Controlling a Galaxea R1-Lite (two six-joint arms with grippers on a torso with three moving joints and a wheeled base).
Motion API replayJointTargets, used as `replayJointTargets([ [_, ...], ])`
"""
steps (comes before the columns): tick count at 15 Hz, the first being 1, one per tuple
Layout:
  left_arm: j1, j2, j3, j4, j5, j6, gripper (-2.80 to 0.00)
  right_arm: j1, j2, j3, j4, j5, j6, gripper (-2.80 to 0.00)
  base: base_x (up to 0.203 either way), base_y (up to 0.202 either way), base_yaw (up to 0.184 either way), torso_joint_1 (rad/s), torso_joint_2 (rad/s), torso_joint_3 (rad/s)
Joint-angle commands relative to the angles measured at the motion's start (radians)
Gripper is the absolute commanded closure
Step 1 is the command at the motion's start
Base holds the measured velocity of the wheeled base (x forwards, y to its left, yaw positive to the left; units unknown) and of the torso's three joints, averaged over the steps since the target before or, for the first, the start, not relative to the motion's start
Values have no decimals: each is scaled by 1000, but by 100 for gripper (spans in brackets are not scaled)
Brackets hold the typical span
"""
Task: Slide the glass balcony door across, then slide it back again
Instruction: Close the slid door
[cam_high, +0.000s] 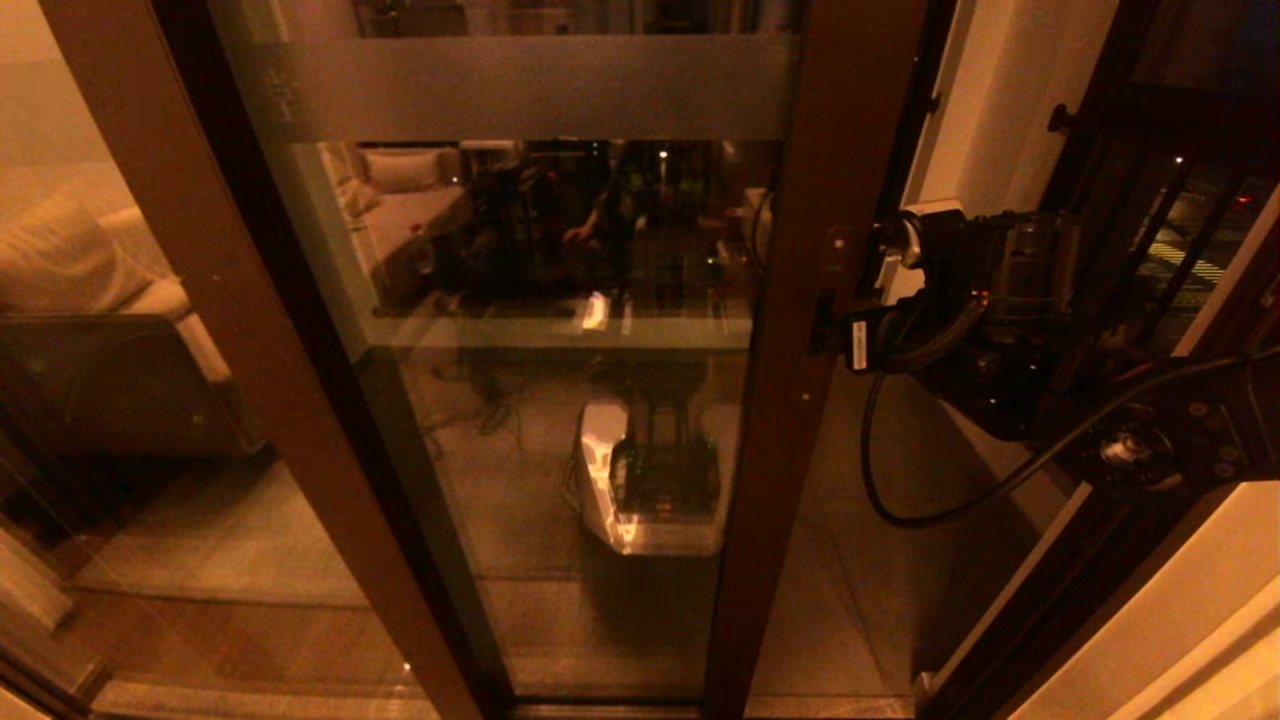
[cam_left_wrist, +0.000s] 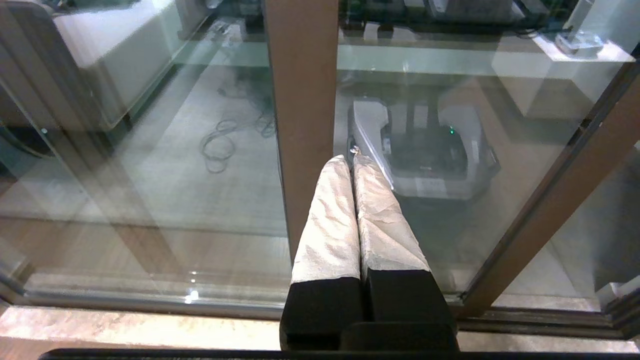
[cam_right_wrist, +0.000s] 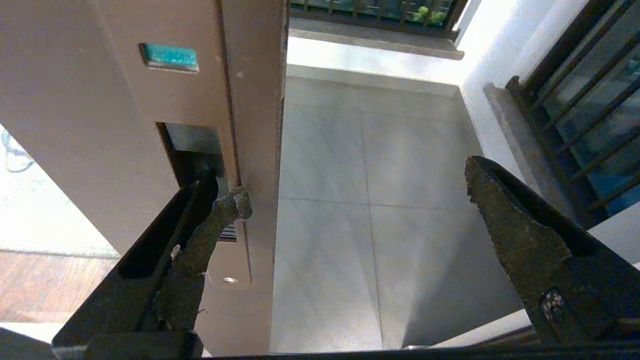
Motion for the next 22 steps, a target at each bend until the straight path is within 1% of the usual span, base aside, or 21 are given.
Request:
replayJointTargets([
  [1,0,1,-1,0,0,-1,0,-10,5,-1,-8,-8,-1,-280,0,0,0,0,0,0],
  [8,0,1,-1,0,0,-1,0,-25,-4,20,-8,-8,1,-280,0,0,0,0,0,0],
  [22,0,1,0,0,0,-1,0,-82,-11,33,-8,-3,-1,-280,0,0,0,0,0,0],
])
